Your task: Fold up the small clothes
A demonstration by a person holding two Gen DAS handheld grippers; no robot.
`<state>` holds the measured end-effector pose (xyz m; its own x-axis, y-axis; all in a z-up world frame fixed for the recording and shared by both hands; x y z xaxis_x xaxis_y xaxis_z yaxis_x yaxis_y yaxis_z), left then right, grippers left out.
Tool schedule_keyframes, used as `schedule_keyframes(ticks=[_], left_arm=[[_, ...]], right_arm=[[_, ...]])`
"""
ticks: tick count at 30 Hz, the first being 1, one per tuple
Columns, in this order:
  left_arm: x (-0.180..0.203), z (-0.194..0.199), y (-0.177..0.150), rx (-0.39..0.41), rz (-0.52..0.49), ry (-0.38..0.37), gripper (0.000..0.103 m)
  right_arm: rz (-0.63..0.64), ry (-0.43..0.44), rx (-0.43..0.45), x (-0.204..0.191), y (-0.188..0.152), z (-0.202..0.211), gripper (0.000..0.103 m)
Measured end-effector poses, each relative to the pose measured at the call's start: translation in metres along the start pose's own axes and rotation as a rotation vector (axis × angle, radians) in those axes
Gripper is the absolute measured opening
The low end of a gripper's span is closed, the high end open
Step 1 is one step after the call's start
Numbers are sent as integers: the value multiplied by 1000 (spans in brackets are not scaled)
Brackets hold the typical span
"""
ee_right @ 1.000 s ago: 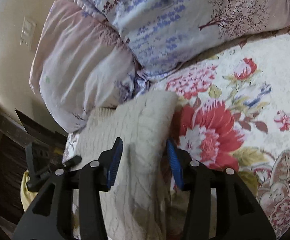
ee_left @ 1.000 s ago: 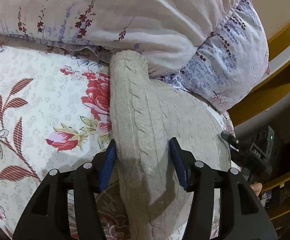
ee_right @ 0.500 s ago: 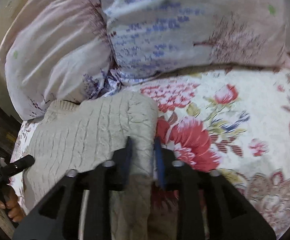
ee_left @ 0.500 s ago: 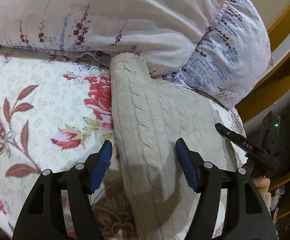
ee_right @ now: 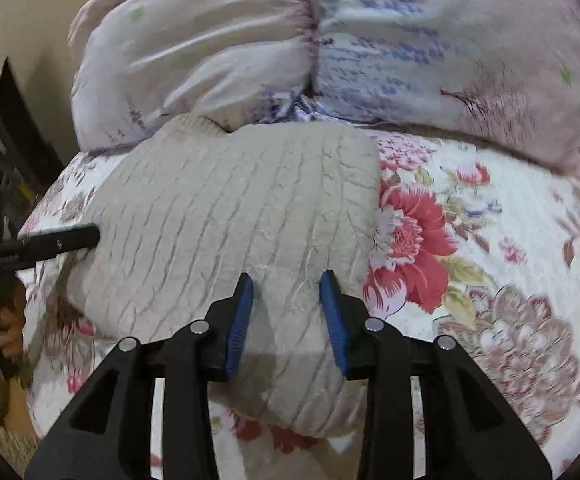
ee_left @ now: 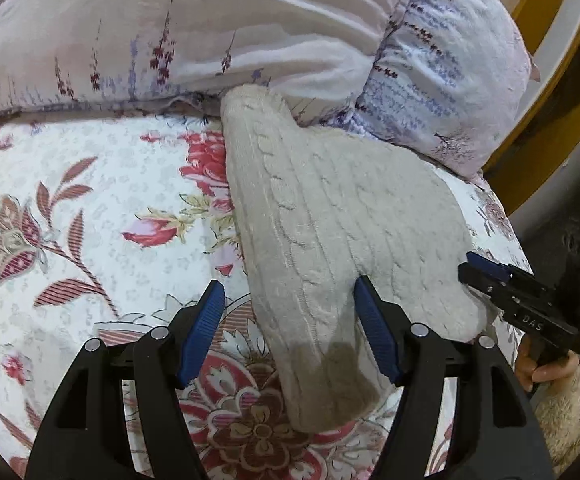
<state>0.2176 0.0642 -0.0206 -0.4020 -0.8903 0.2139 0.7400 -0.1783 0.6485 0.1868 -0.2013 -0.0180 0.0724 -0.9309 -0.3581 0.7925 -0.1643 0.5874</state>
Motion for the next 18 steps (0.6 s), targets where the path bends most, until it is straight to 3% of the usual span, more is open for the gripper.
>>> schedule_keyframes(ticks=[3, 7, 14, 18], left_arm=[[3, 3, -1, 16, -14, 28, 72], [9, 24, -6, 76, -64, 63, 73], [18, 52, -33, 142, -117, 154, 99], [29, 52, -50, 117, -167, 217, 102]], right_arm=[[-45, 3, 4, 1, 3, 3, 41], [-50, 6, 80, -2, 0, 22, 79], [-45, -126, 224, 6, -18, 59, 101], [-57, -202, 252, 9, -30, 61, 101]])
Point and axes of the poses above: each gripper's, at about its wrist camera, not at the fingertips, and z roughly against the way its jaws point, x to its right, y to its top, the point moved 4 cm from there along -z, roughly the way its jaws point, and after that the axes turned 13 degrees about -z, right-handed, at the moved point
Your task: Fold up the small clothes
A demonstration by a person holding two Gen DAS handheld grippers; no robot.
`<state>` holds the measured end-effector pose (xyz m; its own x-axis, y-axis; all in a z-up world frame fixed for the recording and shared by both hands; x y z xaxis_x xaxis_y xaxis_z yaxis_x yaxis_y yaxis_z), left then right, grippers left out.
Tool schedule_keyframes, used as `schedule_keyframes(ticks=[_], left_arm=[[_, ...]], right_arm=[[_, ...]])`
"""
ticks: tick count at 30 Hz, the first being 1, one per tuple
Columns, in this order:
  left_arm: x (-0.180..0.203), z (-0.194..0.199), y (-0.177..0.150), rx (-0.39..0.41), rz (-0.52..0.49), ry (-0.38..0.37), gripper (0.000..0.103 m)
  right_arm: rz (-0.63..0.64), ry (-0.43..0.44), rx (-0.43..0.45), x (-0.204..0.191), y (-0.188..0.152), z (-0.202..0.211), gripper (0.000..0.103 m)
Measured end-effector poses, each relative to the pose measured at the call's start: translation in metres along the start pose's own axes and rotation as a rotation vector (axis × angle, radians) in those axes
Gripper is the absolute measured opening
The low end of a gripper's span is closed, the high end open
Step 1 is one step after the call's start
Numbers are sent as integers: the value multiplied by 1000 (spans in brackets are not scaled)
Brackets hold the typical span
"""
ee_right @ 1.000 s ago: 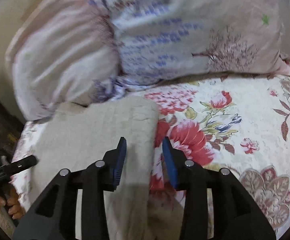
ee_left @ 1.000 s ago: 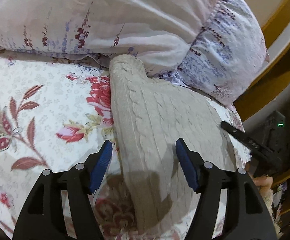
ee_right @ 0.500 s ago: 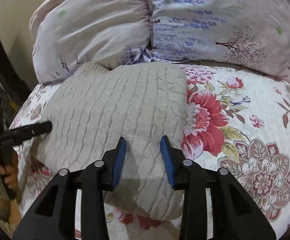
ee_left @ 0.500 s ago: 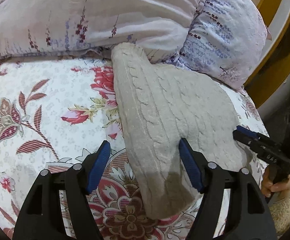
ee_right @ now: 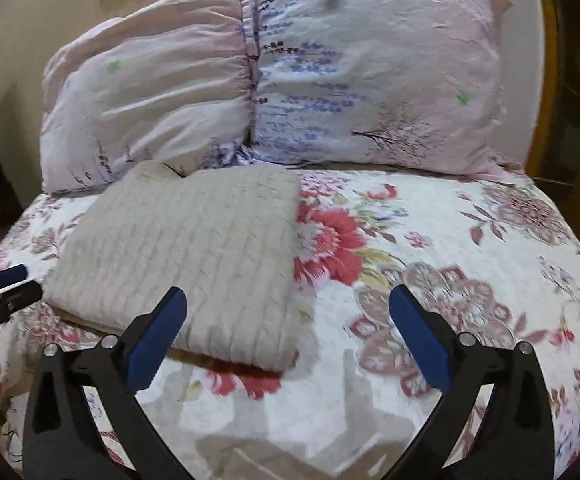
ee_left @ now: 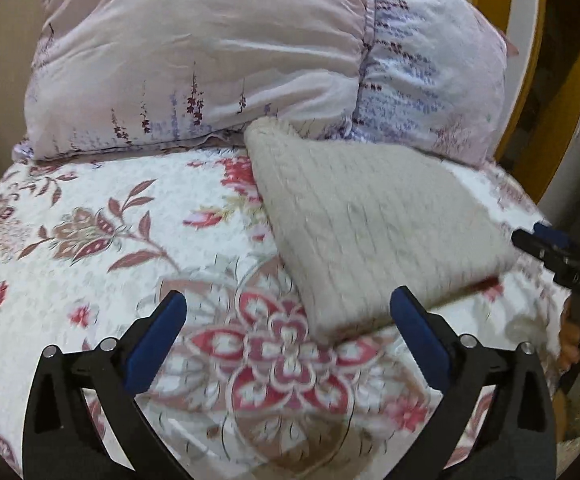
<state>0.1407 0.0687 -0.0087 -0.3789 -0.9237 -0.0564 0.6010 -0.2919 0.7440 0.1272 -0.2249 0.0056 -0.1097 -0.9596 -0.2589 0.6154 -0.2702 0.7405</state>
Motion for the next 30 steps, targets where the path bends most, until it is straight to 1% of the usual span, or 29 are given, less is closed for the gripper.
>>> schedule_keyframes(ticks=[1, 3, 4, 7, 12, 17, 23, 30], left_arm=[[3, 0, -3, -10, -9, 11, 102], [9, 0, -10, -38, -26, 33, 102], [11, -1, -12, -50, -28, 37, 102], [17, -8, -17, -95, -23, 39, 102], [28, -17, -19, -155, -50, 78, 102], [31, -28, -23, -213, -48, 89, 102], [31, -29, -22, -205, -47, 96, 102], [30, -30, -21, -200, -46, 95, 102]], right_arm=[[-5, -1, -9, 1, -3, -1, 101], [-20, 24, -72, -1, -12, -7, 101], [-34, 37, -121, -3, -18, -10, 101], [-49, 58, -181, -9, -30, -15, 101], [-7, -13, -207, -21, -45, -21, 101], [-2, -58, -242, -28, -51, -29, 101], [26, -108, -251, -34, -55, -33, 101], [0, -130, -249, -34, -57, -32, 101]])
Point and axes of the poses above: each gripper's, at about its wrist camera, not at the fingertips, and z roughly against the way its jaws point, x to its right, y to its top, the point moved 4 cm from there along -z, roughly the way its jaws point, and after that the axes turned 13 degrees about -z, right-handed, at the moved point
